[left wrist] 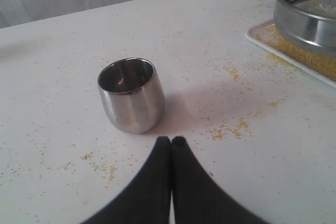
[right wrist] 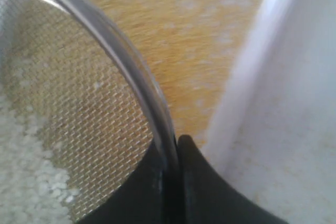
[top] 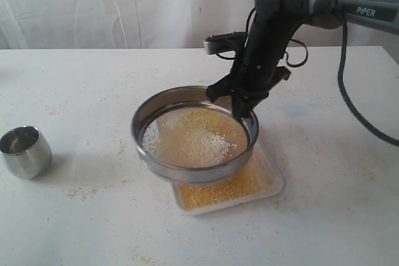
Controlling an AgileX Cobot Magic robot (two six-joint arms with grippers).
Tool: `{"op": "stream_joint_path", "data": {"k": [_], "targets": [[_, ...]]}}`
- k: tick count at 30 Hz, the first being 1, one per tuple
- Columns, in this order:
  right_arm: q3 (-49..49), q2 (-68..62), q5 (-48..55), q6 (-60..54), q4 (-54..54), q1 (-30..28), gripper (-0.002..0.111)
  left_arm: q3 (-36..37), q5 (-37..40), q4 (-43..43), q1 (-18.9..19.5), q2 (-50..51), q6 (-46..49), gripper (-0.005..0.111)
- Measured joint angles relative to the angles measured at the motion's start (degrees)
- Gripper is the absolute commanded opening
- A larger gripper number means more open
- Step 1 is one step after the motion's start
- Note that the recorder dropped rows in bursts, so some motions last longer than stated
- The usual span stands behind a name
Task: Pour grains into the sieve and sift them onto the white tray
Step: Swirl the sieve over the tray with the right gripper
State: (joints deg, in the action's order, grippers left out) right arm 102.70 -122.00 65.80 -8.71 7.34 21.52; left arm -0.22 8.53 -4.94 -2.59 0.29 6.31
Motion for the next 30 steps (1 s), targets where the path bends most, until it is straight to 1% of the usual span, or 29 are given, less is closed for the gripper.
{"op": "stream_joint_path", "data": {"k": [1, 2, 3, 4, 5, 6, 7, 8, 9, 10, 11, 12, 13, 14, 15, 16, 17, 18, 19, 22, 23, 24, 25, 27, 28, 29, 30], "targets": [[0.0, -0.21, -1.13, 0.44, -0.84, -1.38, 0.0, 0.0, 0.0, 0.0, 0.0, 0.0, 0.0, 0.0], [0.0, -0.32, -0.62, -3.39, 1.27, -2.06, 0.0, 0.0, 0.0, 0.0, 0.0, 0.0, 0.0, 0.0], [-0.13, -0.32, 1.63, -13.45, 5.16, -1.98, 0.0, 0.0, 0.0, 0.0, 0.0, 0.0, 0.0, 0.0], [-0.36, -0.2, 2.86, -14.37, 4.85, -1.33, 0.0, 0.0, 0.0, 0.0, 0.0, 0.0, 0.0, 0.0], [-0.6, 0.02, 2.49, -6.63, -1.17, 0.18, 0.0, 0.0, 0.0, 0.0, 0.0, 0.0, 0.0, 0.0], [-0.6, 0.02, 1.37, 0.0, -3.73, 0.13, 0.0, 0.0, 0.0, 0.0, 0.0, 0.0, 0.0, 0.0], [-0.6, 0.02, -0.75, 1.26, -4.51, -1.01, 0.0, 0.0, 0.0, 0.0, 0.0, 0.0, 0.0, 0.0], [-0.6, 0.02, -0.57, -2.35, -2.01, -1.62, 0.0, 0.0, 0.0, 0.0, 0.0, 0.0, 0.0, 0.0], [-0.6, 0.02, 1.63, -13.86, 4.87, -1.6, 0.0, 0.0, 0.0, 0.0, 0.0, 0.0, 0.0, 0.0], [-0.62, 0.02, 3.34, -17.24, 6.04, -0.28, 0.0, 0.0, 0.0, 0.0, 0.0, 0.0, 0.0, 0.0], [-0.62, 0.16, 3.23, -14.98, 3.4, 0.92, 0.0, 0.0, 0.0, 0.0, 0.0, 0.0, 0.0, 0.0], [-0.62, 0.16, 0.57, -4.93, -3.48, 1.38, 0.0, 0.0, 0.0, 0.0, 0.0, 0.0, 0.0, 0.0], [-0.62, 0.16, -1.66, 3.78, -8.12, 0.58, 0.0, 0.0, 0.0, 0.0, 0.0, 0.0, 0.0, 0.0], [-0.62, 0.16, -2.88, 4.94, -9.27, -0.98, 0.0, 0.0, 0.0, 0.0, 0.0, 0.0, 0.0, 0.0], [-0.62, 0.16, -1.87, -0.98, -4.73, -2.11, 0.0, 0.0, 0.0, 0.0, 0.0, 0.0, 0.0, 0.0], [-0.73, 0.16, 0.86, -12.43, 2.93, -2.19, 0.0, 0.0, 0.0, 0.0, 0.0, 0.0, 0.0, 0.0], [-1.18, 0.16, 2.92, -17.7, 6.54, -1.3, 0.0, 0.0, 0.0, 0.0, 0.0, 0.0, 0.0, 0.0], [-1.29, 0.16, 3.78, -18.59, 6.18, 0.35, 0.0, 0.0, 0.0, 0.0, 0.0, 0.0, 0.0, 0.0], [-1.43, 0.16, 2.83, -16.25, 4.52, 0.97, 0.0, 0.0, 0.0, 0.0, 0.0, 0.0, 0.0, 0.0], [-1.43, 0.28, -3.05, 1.13, -7.34, 0.33, 0.0, 0.0, 0.0, 0.0, 0.0, 0.0, 0.0, 0.0], [-1.43, 0.28, -4.02, 3.49, -9.25, -0.43, 0.0, 0.0, 0.0, 0.0, 0.0, 0.0, 0.0, 0.0], [-1.43, 0.28, -4.62, 2.98, -8.95, -1.4, 0.0, 0.0, 0.0, 0.0, 0.0, 0.0, 0.0, 0.0], [-1.43, 0.28, -4.24, 0.42, -6.55, -2.03, 0.0, 0.0, 0.0, 0.0, 0.0, 0.0, 0.0, 0.0], [-1.43, 0.28, -0.23, -11.64, 2.29, -2.3, 0.0, 0.0, 0.0, 0.0, 0.0, 0.0, 0.0, 0.0], [-1.53, 0.28, 1.69, -15.5, 5.07, -1.89, 0.0, 0.0, 0.0, 0.0, 0.0, 0.0, 0.0, 0.0], [-1.56, 0.28, 3.21, -17.66, 6.31, -1.25, 0.0, 0.0, 0.0, 0.0, 0.0, 0.0, 0.0, 0.0], [-1.68, 0.28, 3.37, -16.49, 5.59, -0.47, 0.0, 0.0, 0.0, 0.0, 0.0, 0.0, 0.0, 0.0]]}}
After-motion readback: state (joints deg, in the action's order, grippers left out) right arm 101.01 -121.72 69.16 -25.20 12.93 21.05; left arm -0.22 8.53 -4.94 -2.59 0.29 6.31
